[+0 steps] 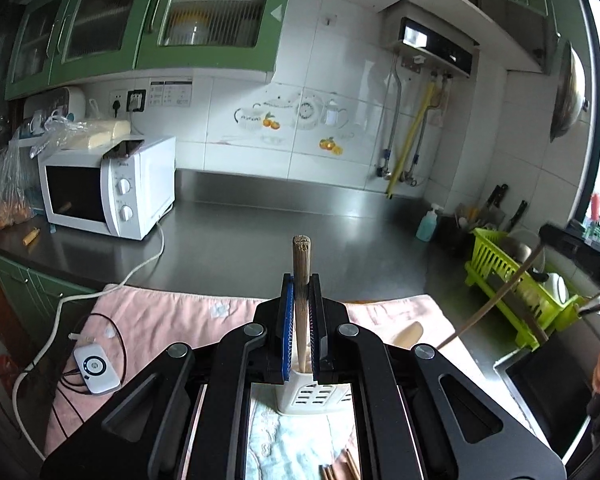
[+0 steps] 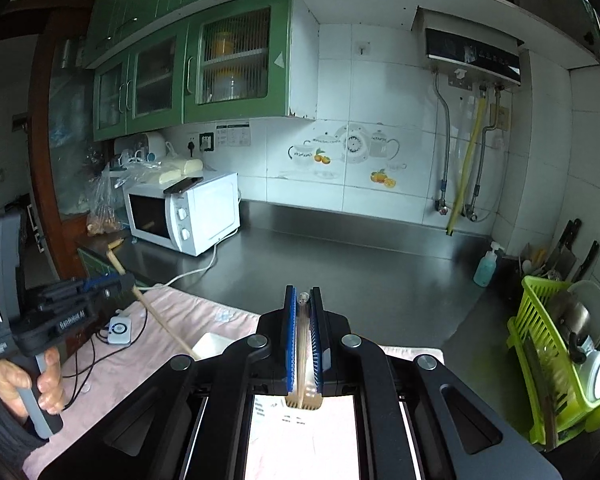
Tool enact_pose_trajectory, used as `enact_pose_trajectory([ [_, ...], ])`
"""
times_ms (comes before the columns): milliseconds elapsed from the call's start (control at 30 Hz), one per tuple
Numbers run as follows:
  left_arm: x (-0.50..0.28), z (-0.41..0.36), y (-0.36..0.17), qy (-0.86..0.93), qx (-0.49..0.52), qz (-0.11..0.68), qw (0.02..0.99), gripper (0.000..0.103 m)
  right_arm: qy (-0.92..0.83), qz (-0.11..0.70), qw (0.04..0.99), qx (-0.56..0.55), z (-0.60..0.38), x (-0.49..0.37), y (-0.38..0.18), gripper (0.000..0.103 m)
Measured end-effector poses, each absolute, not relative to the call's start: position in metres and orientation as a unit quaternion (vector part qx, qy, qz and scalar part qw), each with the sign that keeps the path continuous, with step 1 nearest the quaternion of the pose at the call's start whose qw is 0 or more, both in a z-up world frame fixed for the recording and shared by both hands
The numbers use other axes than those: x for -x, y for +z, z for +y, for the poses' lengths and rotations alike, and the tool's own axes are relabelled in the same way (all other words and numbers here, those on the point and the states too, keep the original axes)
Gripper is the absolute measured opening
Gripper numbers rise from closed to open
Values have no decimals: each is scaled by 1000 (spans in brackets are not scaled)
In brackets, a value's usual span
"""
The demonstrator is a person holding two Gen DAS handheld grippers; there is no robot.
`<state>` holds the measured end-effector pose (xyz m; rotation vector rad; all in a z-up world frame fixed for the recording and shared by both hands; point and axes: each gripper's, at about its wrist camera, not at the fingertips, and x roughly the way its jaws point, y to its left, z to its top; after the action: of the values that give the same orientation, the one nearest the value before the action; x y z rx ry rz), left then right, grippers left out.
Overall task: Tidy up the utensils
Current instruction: 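Open the left tool over the holder while the right tool releases its chopstick into it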
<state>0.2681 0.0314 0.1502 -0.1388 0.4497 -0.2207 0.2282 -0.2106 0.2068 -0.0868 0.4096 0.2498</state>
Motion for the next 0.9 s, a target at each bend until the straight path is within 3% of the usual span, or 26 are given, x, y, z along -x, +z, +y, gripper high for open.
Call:
enact_pose_trajectory([
  [467, -285, 25, 131, -108, 59, 253, 960, 9, 120, 250, 960, 25, -209, -271, 168, 7],
  [667, -268, 24, 140, -108, 55, 237, 964, 28, 110, 231, 966, 39, -208, -252, 173, 30],
  [800, -241, 25, 147, -108, 54, 230, 966, 30, 112, 222, 968, 36, -213, -221, 176, 35],
  [900, -216, 31, 150, -102, 60, 224, 967, 41, 113, 223, 967, 35, -217, -188, 168, 37],
])
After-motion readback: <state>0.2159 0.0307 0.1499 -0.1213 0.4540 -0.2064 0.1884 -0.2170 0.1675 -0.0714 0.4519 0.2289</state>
